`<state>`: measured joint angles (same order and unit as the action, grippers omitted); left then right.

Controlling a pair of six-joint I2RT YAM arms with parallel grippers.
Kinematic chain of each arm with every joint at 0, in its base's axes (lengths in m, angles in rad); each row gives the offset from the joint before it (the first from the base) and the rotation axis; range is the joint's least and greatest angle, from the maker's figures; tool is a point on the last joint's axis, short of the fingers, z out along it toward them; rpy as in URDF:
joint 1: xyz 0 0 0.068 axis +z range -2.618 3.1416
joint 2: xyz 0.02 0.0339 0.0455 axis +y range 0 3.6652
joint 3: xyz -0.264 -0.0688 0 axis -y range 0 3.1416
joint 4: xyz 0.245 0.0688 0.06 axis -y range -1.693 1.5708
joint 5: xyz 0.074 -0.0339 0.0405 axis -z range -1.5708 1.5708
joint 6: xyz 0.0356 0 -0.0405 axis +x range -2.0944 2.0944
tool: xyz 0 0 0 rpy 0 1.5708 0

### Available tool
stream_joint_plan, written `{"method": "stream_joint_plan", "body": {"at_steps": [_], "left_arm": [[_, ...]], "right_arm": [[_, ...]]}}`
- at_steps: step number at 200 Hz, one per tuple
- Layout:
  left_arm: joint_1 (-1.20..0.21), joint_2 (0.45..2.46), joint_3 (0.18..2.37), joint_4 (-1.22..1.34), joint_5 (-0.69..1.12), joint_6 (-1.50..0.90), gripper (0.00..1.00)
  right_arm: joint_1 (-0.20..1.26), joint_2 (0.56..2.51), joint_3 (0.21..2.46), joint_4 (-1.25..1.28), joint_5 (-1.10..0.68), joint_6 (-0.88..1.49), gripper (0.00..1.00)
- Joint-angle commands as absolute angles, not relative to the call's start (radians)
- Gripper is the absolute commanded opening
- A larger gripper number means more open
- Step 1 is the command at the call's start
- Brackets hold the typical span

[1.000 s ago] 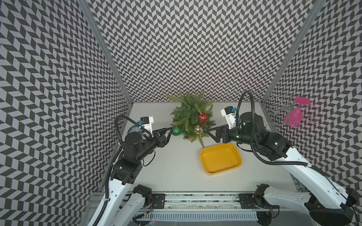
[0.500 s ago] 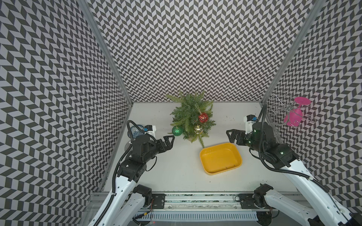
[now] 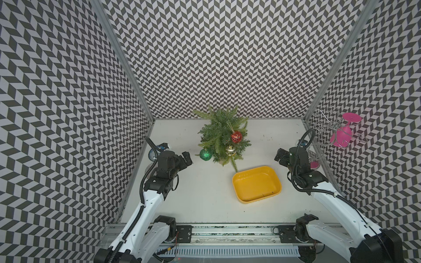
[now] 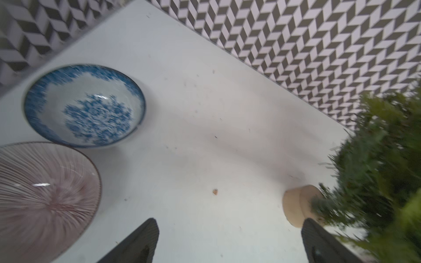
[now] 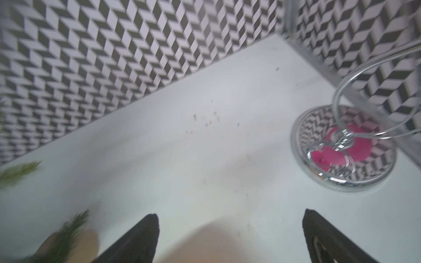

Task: Decorate the small christmas tree with ornaments
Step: Reset both arms

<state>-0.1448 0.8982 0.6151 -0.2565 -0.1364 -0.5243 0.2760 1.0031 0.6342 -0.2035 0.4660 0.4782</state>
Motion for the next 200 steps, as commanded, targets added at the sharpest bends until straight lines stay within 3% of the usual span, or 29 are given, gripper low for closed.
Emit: {"method": "stream_joint_plan", "body": {"at_steps": [1,28,70,136,156,191,200], "left_arm": [[-0.113,0.930,0.575,-0.059,-0.299,-0.413,0.99],[-0.064,1.014,0.526,0.123,-0.315,-0.304,0.99],[-0.011,1.245,0.443,0.472,-0.297,-0.209,0.99],[-0.028,1.401,0.380,0.786,-0.271,-0.132,0.99],[-0.029,1.419,0.347,0.921,-0.216,-0.106,0.99],[-0.031,1.468,0.402,0.883,-0.164,-0.061,0.99],[-0.031,1.466,0.371,0.963,-0.137,-0.029,0.99]], "right_arm": [[0.269,0.995,0.559,0.081,0.730,0.405,0.99],[0.253,1.028,0.415,0.385,0.841,0.277,0.99],[0.197,1.204,0.401,0.506,0.901,0.291,0.99],[0.168,1.348,0.293,0.927,0.812,0.188,0.99],[0.164,1.351,0.243,1.081,0.712,0.133,0.99],[0.163,1.487,0.122,1.500,0.637,0.047,0.99],[0.166,1.495,0.129,1.485,0.606,0.028,0.99]]}}
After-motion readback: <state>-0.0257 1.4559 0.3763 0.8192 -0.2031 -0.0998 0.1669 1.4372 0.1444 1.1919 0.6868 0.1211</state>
